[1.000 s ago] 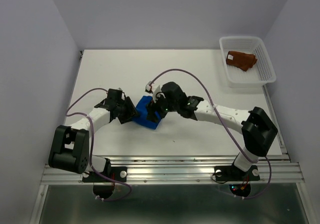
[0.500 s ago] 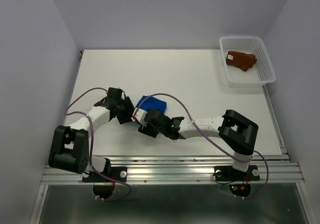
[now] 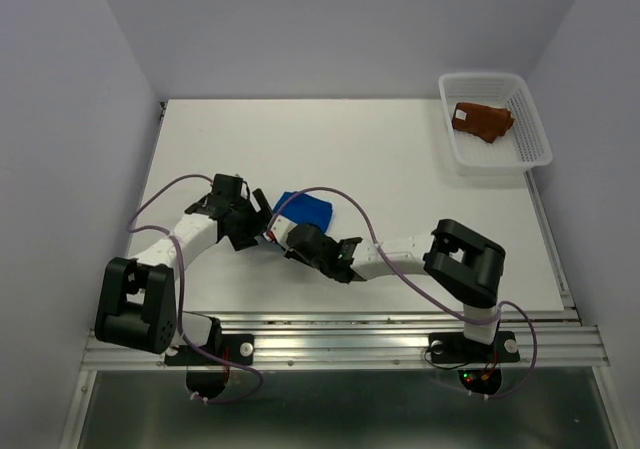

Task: Roll the towels
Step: Roll the towel

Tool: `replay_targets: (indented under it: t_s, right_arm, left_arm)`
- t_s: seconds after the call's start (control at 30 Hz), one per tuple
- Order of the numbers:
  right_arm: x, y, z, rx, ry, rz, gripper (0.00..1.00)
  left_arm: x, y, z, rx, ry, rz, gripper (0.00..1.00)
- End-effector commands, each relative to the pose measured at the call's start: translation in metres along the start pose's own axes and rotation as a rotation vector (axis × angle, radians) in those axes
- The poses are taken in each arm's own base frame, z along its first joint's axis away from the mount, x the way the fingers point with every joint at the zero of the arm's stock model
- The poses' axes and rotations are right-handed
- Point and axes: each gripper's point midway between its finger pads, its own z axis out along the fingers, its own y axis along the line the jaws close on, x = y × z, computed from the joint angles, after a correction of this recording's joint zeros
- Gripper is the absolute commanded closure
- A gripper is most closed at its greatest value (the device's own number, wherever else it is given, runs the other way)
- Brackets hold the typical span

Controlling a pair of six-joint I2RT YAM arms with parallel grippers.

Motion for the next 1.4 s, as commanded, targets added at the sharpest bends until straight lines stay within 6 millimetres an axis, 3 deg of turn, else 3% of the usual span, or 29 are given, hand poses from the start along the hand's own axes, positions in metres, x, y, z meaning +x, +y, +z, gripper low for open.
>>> replay_targets:
  t_s: [0.0, 0.23, 0.4, 0.63, 0.8, 1.0, 1.17, 1.37]
  right_arm:
    - [-0.018, 0.007, -0.019, -0.055, -0.050, 0.148, 0.80]
    - [-0.037, 0.038, -0.045, -0.278, -0.013, 0.356, 0.81]
    - [-0.044, 0.031, -0.050, -0.363, -0.003, 0.528, 0.80]
    - [-0.057, 0.027, -0.055, -0.665, 0.055, 0.791, 0.80]
    - [-0.046, 0.015, -0.049, -0.771, 0.134, 0.976, 0.80]
    - [-0.046, 0.024, -0.055, -0.963, 0.191, 1.091, 0.80]
    - [-0.033, 0.012, -0.043, -0.933, 0.217, 1.182, 0.77]
    - [-0.009, 0.016, -0.033, -0.910, 0.288, 1.255, 0.72]
  left_arm:
    - [-0.014, -0.018, -0.024, 0.055, -0.067, 0.021, 0.07]
    - [-0.011, -0.019, -0.038, 0.077, -0.101, 0.015, 0.05]
    - [-0.014, -0.019, -0.049, 0.093, -0.148, 0.004, 0.01]
    - [-0.006, -0.016, -0.051, 0.095, -0.135, 0.003, 0.01]
    - [0.002, -0.011, -0.049, 0.104, -0.129, -0.003, 0.01]
    - [0.004, -0.023, -0.041, 0.181, -0.108, 0.000, 0.01]
    - [-0.001, -0.029, -0.036, 0.200, -0.108, 0.001, 0.01]
    - [0.004, -0.022, -0.015, 0.153, -0.057, 0.006, 0.01]
